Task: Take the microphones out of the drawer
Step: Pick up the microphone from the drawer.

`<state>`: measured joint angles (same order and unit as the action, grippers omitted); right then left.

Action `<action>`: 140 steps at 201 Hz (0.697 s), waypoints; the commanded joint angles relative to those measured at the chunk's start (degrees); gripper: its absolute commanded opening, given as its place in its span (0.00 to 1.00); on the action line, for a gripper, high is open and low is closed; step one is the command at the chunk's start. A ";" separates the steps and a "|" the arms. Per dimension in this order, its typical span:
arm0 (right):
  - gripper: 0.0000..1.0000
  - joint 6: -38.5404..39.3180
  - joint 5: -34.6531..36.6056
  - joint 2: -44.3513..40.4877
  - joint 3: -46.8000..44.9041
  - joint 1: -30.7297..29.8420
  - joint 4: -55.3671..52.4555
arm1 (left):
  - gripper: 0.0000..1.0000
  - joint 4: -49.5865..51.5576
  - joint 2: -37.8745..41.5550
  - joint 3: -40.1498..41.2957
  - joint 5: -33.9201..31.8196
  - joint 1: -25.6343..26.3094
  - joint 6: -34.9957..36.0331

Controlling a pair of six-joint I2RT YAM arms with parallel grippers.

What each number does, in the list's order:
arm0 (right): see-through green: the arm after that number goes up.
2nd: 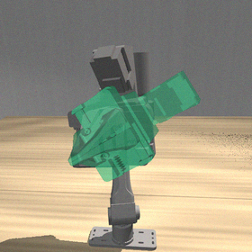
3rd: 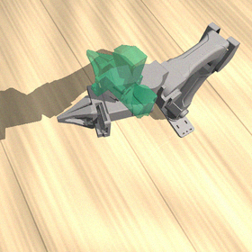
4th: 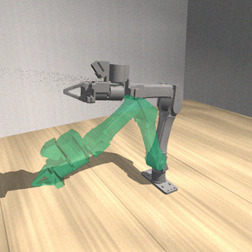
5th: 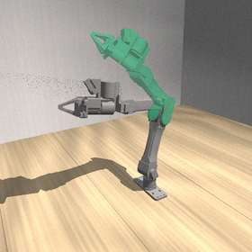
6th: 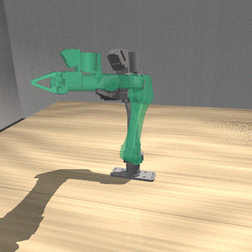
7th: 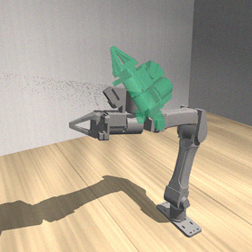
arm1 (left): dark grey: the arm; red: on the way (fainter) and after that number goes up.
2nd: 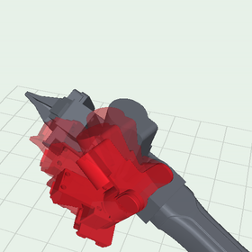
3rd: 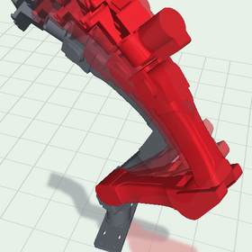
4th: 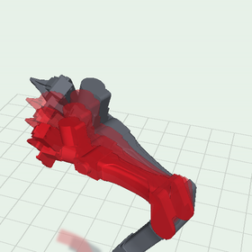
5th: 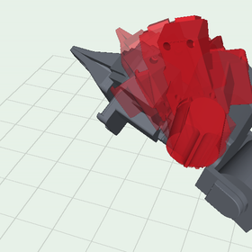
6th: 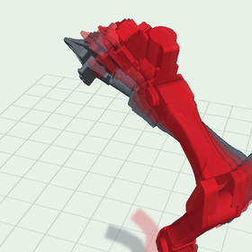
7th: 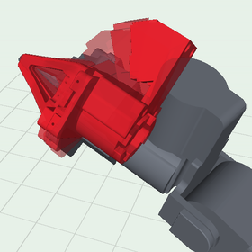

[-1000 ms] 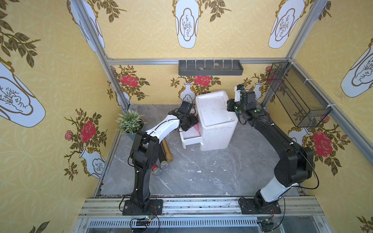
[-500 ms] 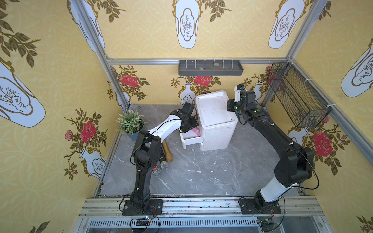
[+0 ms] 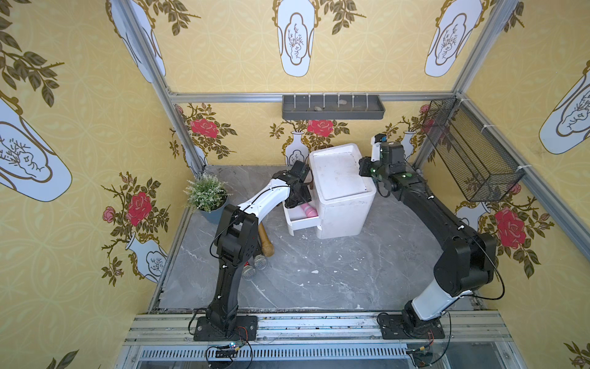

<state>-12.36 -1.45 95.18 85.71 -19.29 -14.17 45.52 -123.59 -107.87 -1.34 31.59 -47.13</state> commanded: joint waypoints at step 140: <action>0.01 -0.07 0.71 0.50 -0.96 0.22 -13.89 | 0.34 5.85 -3.70 -3.36 0.31 0.05 0.06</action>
<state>-12.62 -1.04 94.91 85.65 -19.27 -14.37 49.74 -126.52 -112.33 -2.42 31.66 -48.14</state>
